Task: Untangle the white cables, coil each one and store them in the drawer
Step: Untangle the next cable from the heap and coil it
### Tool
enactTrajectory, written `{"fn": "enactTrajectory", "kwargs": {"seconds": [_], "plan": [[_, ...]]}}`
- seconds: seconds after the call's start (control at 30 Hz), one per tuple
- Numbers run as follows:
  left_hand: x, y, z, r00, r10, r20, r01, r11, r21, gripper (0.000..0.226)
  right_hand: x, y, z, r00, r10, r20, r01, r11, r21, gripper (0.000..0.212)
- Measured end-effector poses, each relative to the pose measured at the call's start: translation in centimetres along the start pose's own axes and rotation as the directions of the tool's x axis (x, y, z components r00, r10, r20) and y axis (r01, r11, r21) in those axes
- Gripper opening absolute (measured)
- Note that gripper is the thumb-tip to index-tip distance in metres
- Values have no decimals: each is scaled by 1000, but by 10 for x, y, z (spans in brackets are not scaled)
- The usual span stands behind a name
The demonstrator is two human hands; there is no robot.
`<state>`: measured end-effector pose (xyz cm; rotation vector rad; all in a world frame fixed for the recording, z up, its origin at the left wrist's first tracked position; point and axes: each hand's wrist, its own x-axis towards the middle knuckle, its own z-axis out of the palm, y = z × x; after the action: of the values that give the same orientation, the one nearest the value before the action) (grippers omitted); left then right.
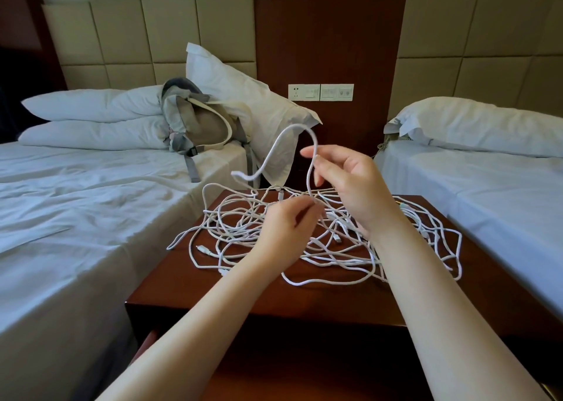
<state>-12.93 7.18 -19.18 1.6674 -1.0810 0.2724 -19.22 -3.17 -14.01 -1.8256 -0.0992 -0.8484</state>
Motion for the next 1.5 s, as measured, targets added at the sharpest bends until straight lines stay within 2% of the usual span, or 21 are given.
{"fn": "enactTrajectory", "kwargs": {"seconds": [0.1, 0.2, 0.27, 0.33, 0.4, 0.5, 0.6, 0.67, 0.73, 0.77, 0.87, 0.97, 1.07, 1.13, 1.2, 1.27, 1.37, 1.43, 1.5], "plan": [[7, 1, -11, 988, -11, -154, 11, 1000, -2, 21, 0, 7, -7, 998, 66, -11, -67, 992, -110, 20], [15, 0, -26, 945, -97, -311, 77, 994, -77, 25, -4, 13, -12, 945, 258, 202, -217, 955, -204, 15], [21, -5, -38, 908, -177, -381, 128, 980, -150, 29, -8, 19, -12, 877, 339, 341, -209, 907, -366, 11], [24, -12, -49, 874, -219, -433, 164, 973, -162, 29, -8, 29, -10, 871, 355, 339, -186, 878, -442, 10], [24, -19, -55, 863, -228, -450, 186, 973, -138, 29, -7, 37, -9, 883, 367, 292, -241, 889, -389, 22], [21, -26, -55, 858, -247, -450, 240, 968, -75, 29, -6, 40, -8, 860, 401, 315, -294, 895, -335, 28], [21, -32, -52, 824, -378, -423, 324, 926, -195, 33, -6, 41, -5, 867, 389, 312, -303, 908, -291, 31], [21, -31, -51, 812, -499, -302, 452, 865, -215, 38, -7, 43, 0, 935, 297, 195, -215, 910, -354, 30], [21, -26, -47, 792, -593, -144, 585, 805, -98, 42, -9, 46, 6, 990, 124, 71, -78, 886, -457, 27], [20, -22, -43, 787, -611, -84, 608, 792, -61, 42, -9, 47, 9, 997, 50, 54, -16, 863, -506, 26], [20, -9, -34, 810, -586, 4, 584, 807, -89, 38, -13, 45, 17, 989, -9, 149, 102, 766, -635, 26], [19, -5, -30, 853, -520, -49, 515, 852, -95, 32, -15, 37, 23, 972, 6, 237, 171, 673, -720, 33], [17, -8, -32, 872, -473, -126, 461, 880, -109, 22, -15, 29, 23, 937, 75, 342, 205, 674, -710, 32], [17, -11, -35, 873, -449, -189, 439, 893, -93, 24, -13, 32, 19, 952, 54, 302, 170, 727, -665, 39], [18, -12, -40, 897, -397, -196, 387, 918, -91, 27, -9, 39, 14, 985, -108, 131, 167, 766, -621, 29], [17, -10, -41, 935, -338, -108, 326, 938, -118, 26, -5, 43, 7, 958, -287, -13, 224, 771, -596, 16], [14, -5, -37, 973, -233, -5, 233, 972, -15, 22, 0, 49, 3, 921, -388, 29, 332, 745, -578, 40], [12, 0, -33, 988, -145, 52, 141, 987, 72, 22, 1, 52, 2, 904, -421, 76, 376, 698, -610, 36], [10, 3, -32, 990, -80, 114, 65, 990, 125, 21, 2, 54, -2, 876, -477, 78, 411, 649, -641, 21]]}}
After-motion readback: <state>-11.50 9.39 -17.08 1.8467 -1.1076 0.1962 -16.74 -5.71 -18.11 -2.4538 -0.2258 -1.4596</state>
